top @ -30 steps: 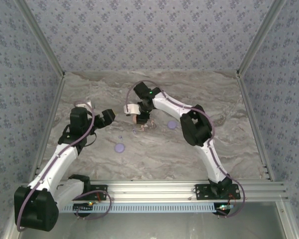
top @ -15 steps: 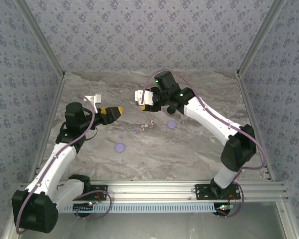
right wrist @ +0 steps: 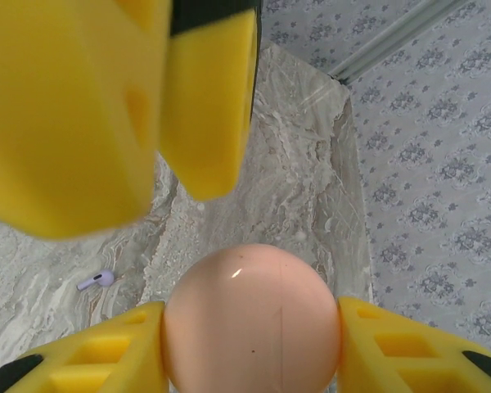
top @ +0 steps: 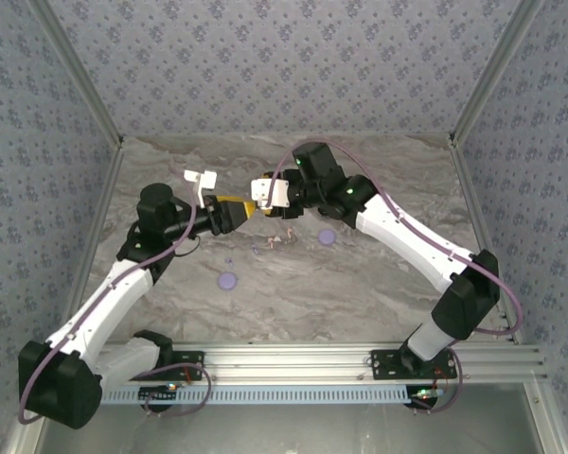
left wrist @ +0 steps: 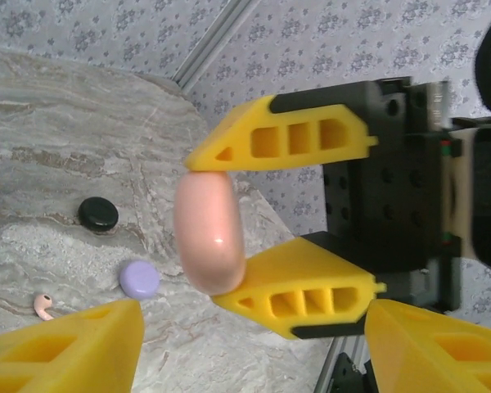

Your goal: Insert the wireless bluetooth earbuds into the charging case

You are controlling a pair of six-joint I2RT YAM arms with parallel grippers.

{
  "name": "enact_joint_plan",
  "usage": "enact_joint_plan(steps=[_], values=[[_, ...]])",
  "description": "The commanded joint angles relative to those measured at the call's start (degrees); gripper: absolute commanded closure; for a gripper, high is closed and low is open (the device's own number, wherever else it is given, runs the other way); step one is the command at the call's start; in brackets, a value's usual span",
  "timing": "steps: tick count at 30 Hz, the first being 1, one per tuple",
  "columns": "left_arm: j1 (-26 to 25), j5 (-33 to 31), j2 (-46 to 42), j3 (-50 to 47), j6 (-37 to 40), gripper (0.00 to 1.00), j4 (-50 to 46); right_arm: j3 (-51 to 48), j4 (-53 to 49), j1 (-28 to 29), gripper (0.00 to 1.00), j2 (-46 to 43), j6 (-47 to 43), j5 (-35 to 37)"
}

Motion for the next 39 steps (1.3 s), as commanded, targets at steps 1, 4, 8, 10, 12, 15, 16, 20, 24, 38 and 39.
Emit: enact_joint_plan(steps=[1,4,8,10,12,15,16,20,24,38,39], values=[[-0.51,0.02,1.31,2.11,-1.58,0.33,3.64,-0.13,0.35,0.54,0.52,-2.08,-0.95,-0.47],[-0.96,0.24,2.47,2.20,-2.14,0.37,4.58,0.14,0.36,0.89,0.52,-2.04,-0.73,-0.89],[-1.23,0.37,3.44,2.20,-2.48,0.43,5.67,0.31,0.61,1.07,0.51,-1.88,-0.76,-0.96],[-1.38,0.50,3.75,2.24,-2.81,0.45,6.20,0.39,0.52,1.21,0.51,-1.69,-0.73,-0.93],[-1.50,0.53,4.02,2.32,-2.86,0.48,6.32,0.41,0.53,1.25,0.51,-1.52,-0.77,-0.98],[-1.59,0.58,4.59,2.48,-3.11,0.54,6.63,0.41,0.43,1.26,0.51,-1.45,-0.82,-1.46],[-1.66,0.64,4.78,2.51,-3.16,0.55,6.92,0.42,0.53,1.26,0.51,-1.43,-0.78,-1.69],[-2.11,0.80,5.60,2.73,-3.52,0.59,7.72,0.66,0.57,1.36,0.51,-1.43,-0.50,-2.23],[-2.62,1.17,6.38,3.16,-3.64,0.61,8.08,0.85,0.37,1.35,0.50,-1.12,-0.27,-2.27],[-3.56,-1.20,5.20,3.51,2.51,0.81,7.32,-0.38,-0.93,-2.89,0.23,-7.15,10.57,-9.46],[-3.93,-1.79,5.15,3.73,4.06,0.83,7.05,-1.77,-0.06,-3.49,0.20,-8.75,12.26,-10.75]])
